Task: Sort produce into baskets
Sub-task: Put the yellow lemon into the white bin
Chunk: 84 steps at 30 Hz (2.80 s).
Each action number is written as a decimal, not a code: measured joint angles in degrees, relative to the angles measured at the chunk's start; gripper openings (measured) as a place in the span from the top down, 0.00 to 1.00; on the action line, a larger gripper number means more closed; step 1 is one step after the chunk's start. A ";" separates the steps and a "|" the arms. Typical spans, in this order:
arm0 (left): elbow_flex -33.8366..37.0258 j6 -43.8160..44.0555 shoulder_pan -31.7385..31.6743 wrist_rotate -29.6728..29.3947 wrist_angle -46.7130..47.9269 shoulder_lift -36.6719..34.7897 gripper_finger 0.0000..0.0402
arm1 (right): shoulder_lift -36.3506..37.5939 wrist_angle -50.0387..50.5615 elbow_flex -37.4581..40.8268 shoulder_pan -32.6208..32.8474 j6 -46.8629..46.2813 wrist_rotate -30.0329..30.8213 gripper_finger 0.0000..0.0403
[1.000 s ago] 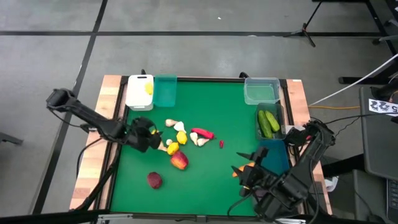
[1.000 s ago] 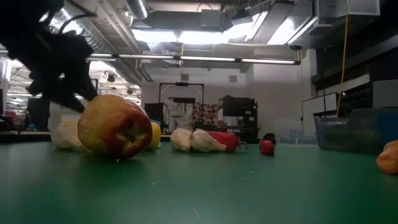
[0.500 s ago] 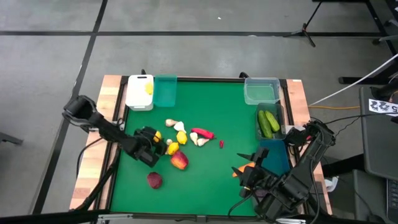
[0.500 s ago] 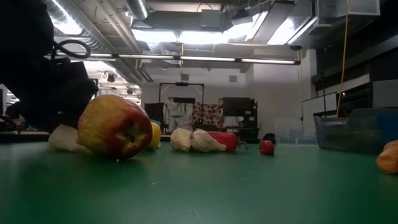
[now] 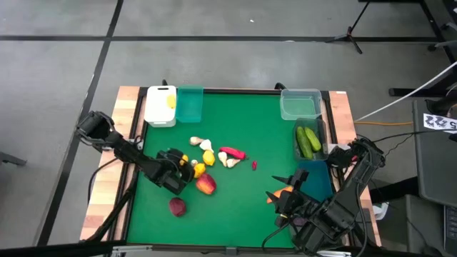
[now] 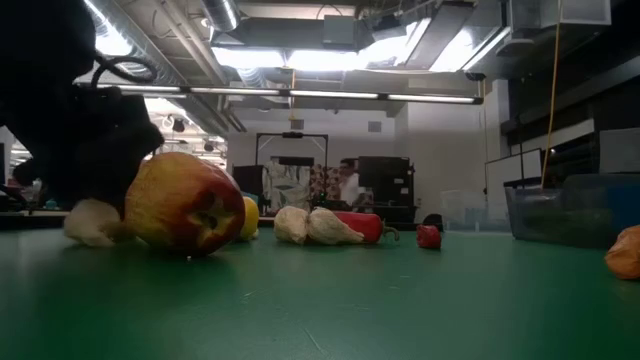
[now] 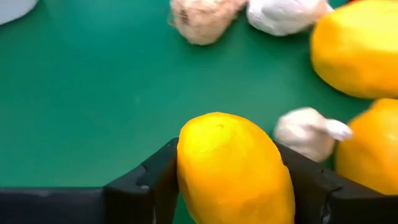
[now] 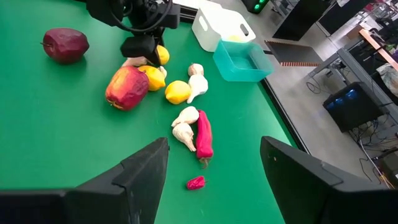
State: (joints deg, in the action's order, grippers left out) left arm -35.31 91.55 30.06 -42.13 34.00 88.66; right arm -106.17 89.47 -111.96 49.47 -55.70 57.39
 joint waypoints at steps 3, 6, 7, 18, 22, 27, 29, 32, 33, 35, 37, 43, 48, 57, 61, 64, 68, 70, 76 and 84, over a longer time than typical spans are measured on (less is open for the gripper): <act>-1.36 -1.38 -0.51 -0.10 0.08 0.00 0.50 | 0.00 0.00 0.00 0.00 0.00 0.00 0.36; -3.03 -3.32 -1.93 -1.03 2.06 0.00 0.47 | 0.00 0.02 0.00 0.00 0.00 0.00 0.36; -3.80 -3.84 -2.53 -1.33 3.11 0.00 0.46 | 0.00 0.02 0.00 0.00 0.00 0.00 0.36; -12.41 -16.38 -8.89 -7.52 8.93 -0.04 0.45 | 0.02 0.00 0.00 0.00 0.00 0.00 0.36; -14.88 -23.50 -9.89 -9.27 4.08 -0.07 0.45 | 0.02 0.04 0.00 0.00 0.00 0.09 0.36; -19.04 -37.38 -10.34 -9.57 -8.53 -0.34 0.44 | 0.02 0.55 0.00 0.00 -1.93 10.48 0.36; -20.05 -45.24 -9.94 -9.50 -16.60 -1.18 0.44 | 0.02 0.55 0.00 0.00 -2.72 15.35 0.36; -20.31 -58.43 -8.75 -8.93 -29.45 -3.39 0.44 | 0.04 0.54 0.00 0.00 -4.13 18.54 0.36; -20.31 -62.56 -8.40 -8.36 -33.33 -4.08 0.44 | 0.04 0.55 0.00 0.00 -4.40 18.60 0.36; -20.33 -68.71 -7.74 -6.46 -38.18 -5.46 0.44 | 0.03 0.43 0.14 0.00 -4.58 18.60 0.36; -20.33 -72.31 -7.25 -3.75 -42.64 -6.58 0.44 | -0.08 0.37 1.36 -0.25 -6.31 20.26 0.36; -20.33 -84.08 -6.36 5.01 -51.55 -7.83 0.44 | -0.13 0.40 8.40 -1.43 -19.03 28.43 0.36; -20.33 -89.02 -6.47 10.77 -53.00 -7.66 0.44 | -0.13 0.36 10.19 -3.41 -28.57 29.90 0.36; -20.29 -99.15 -6.86 14.94 -59.15 -7.61 0.44 | -0.11 -4.14 7.83 -6.06 -32.04 29.75 0.40; -20.26 -102.75 -7.90 15.16 -57.99 -7.61 0.44 | 0.03 -12.42 3.37 -8.00 -22.61 19.61 0.46; -20.24 -104.34 -8.83 15.05 -55.58 -7.61 0.44 | -0.08 -18.90 -1.03 -9.34 -8.34 4.51 0.51; -20.24 -106.73 -10.45 15.06 -51.41 -7.48 0.44 | -0.04 -23.14 -6.09 -12.26 6.61 -11.08 0.54; -20.24 -106.94 -11.42 14.92 -49.61 -7.26 0.44 | -0.04 -23.28 -7.71 -14.36 8.18 -14.44 0.55; -19.84 -106.80 -13.33 14.90 -43.07 -6.75 0.44 | -0.54 -18.55 -7.92 -21.20 8.99 -19.52 0.49; -18.52 -108.04 -13.18 12.79 -41.68 -6.75 0.44 | -0.94 -23.62 0.68 -29.30 4.45 -26.56 0.25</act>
State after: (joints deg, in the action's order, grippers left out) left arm -53.82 -16.49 16.88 -29.34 -7.68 81.91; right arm -107.11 65.85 -111.28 20.17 -51.25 30.83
